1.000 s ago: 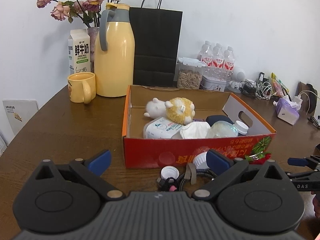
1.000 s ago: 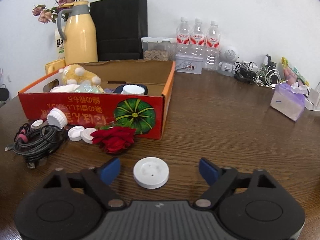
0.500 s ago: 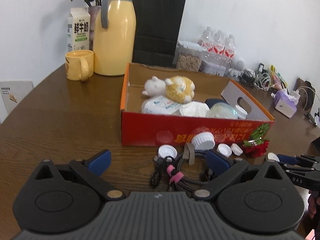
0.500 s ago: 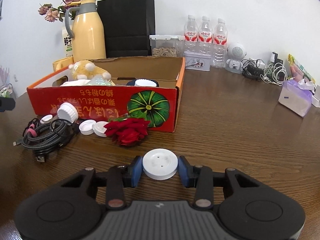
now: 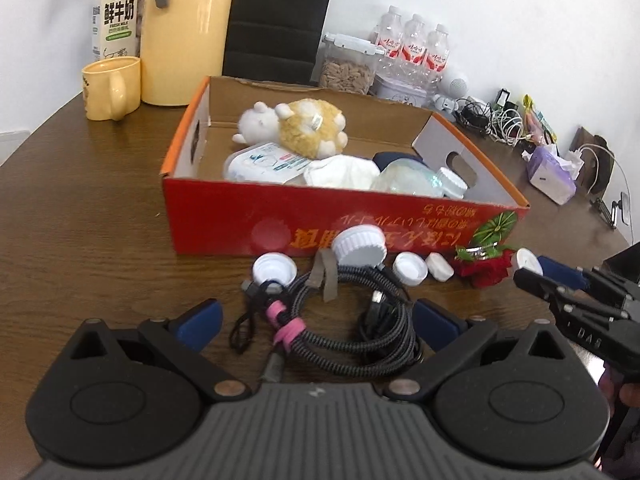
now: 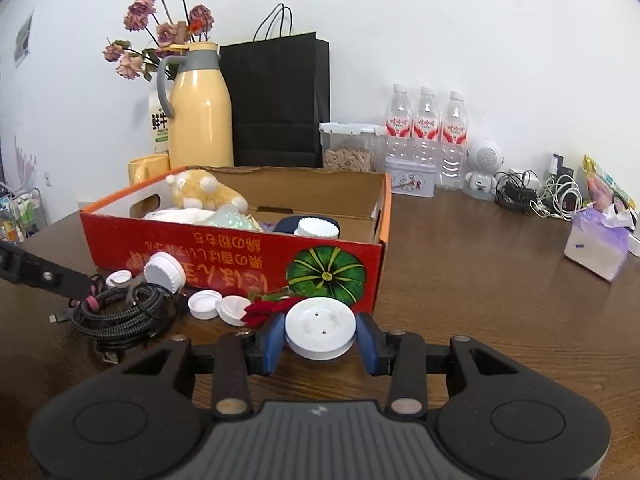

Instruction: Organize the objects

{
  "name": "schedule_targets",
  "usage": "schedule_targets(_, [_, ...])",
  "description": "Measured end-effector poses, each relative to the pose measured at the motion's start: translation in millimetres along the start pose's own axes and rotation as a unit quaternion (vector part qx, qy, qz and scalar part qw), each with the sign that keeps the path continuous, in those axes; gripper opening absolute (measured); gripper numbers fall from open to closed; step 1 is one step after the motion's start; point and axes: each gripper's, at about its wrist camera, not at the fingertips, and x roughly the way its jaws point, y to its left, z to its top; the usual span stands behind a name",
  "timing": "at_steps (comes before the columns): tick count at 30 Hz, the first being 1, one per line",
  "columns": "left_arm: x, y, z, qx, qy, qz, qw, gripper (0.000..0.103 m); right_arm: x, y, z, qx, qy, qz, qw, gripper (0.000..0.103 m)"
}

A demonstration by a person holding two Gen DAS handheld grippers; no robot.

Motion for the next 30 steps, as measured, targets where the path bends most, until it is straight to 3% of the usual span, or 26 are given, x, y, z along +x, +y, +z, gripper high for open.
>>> schedule_targets(2, [3, -3, 4, 0.004, -0.01, 0.011, 0.9999, 0.103, 1, 0, -2, -0.002, -0.003, -0.003, 1.0, 0.038])
schedule_targets(4, [8, -8, 8, 0.013, -0.016, 0.019, 0.9996, 0.092, 1, -1, -3, -0.002, -0.006, -0.004, 1.0, 0.038])
schedule_targets(6, [12, -13, 11, 0.024, -0.018, 0.027, 0.9992, 0.061, -1, -1, -3, -0.001, -0.013, -0.001, 1.0, 0.038])
schedule_targets(9, [22, -23, 11, 0.047, -0.015, 0.034, 0.9982, 0.04, -4, 0, -4, -0.004, -0.022, 0.0, 1.0, 0.038])
schedule_targets(16, [39, -31, 8, 0.061, -0.007, 0.062, 0.9962, 0.031, -8, 0, -5, -0.006, -0.035, 0.01, 0.999, 0.038])
schedule_targets(18, [40, -31, 8, 0.062, -0.009, 0.064, 0.996, 0.013, -9, 0, -5, -0.007, -0.036, 0.013, 0.999, 0.038])
schedule_targets(20, [39, -32, 7, 0.07, -0.014, 0.061, 0.9956, 0.005, -10, 0, -5, -0.007, -0.038, 0.014, 0.999, 0.038])
schedule_targets(30, [14, -34, 4, 0.083, -0.049, 0.042, 0.9944, 0.005, -11, 2, -5, -0.012, -0.04, 0.01, 0.999, 0.038])
